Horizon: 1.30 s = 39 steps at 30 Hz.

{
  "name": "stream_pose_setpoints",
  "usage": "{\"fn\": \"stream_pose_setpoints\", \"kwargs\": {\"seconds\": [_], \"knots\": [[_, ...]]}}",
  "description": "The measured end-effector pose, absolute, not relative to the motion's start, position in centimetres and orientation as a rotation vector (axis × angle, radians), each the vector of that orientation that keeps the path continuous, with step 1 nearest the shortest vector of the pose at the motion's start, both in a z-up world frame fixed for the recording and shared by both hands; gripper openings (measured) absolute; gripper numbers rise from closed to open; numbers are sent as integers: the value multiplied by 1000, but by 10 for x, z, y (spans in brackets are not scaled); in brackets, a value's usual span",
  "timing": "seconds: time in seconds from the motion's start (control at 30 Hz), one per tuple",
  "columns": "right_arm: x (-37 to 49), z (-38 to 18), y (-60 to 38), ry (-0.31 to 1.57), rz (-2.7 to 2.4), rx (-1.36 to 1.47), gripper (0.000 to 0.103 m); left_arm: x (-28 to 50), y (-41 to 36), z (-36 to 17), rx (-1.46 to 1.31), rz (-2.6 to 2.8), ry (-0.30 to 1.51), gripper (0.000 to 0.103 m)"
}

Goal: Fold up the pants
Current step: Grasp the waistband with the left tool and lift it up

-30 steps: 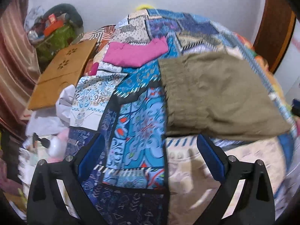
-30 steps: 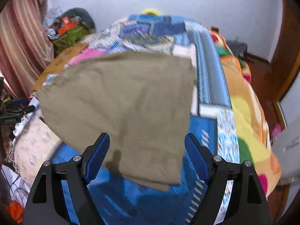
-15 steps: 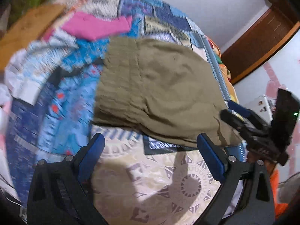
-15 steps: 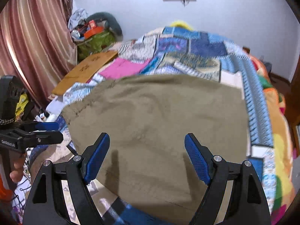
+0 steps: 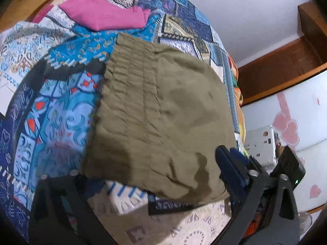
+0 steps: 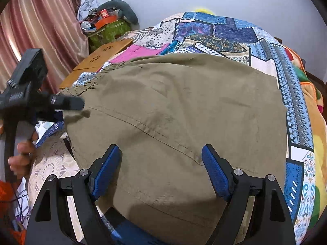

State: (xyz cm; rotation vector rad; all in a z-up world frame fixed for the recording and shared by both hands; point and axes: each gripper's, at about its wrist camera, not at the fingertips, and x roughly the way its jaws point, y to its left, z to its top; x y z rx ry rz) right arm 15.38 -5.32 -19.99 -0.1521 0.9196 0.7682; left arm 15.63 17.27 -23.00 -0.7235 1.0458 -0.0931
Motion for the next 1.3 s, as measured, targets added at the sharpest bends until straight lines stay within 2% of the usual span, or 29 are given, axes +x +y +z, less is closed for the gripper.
{"fn": "stream_pose_setpoints", "kwargs": {"seconds": [0.03, 0.1, 0.23, 0.67, 0.77, 0.9, 1.3], "knots": [[154, -200, -54, 918, 771, -151, 81, 157, 173, -228, -694, -63, 1046, 74], [154, -199, -54, 916, 771, -149, 81, 157, 174, -227, -641, -17, 1048, 57], [154, -198, -55, 914, 765, -151, 80, 152, 168, -215, -551, 33, 1007, 47], [135, -190, -91, 935, 711, -89, 78, 121, 166, -169, -56, 361, 896, 44], [132, -191, -106, 946, 685, -65, 78, 113, 175, -160, -21, 411, 882, 43], [129, -193, -121, 956, 672, -10, 78, 107, 170, -142, 17, 410, 845, 36], [128, -205, -128, 965, 667, 62, 78, 135, 79, -65, 38, 124, 673, 29]]}}
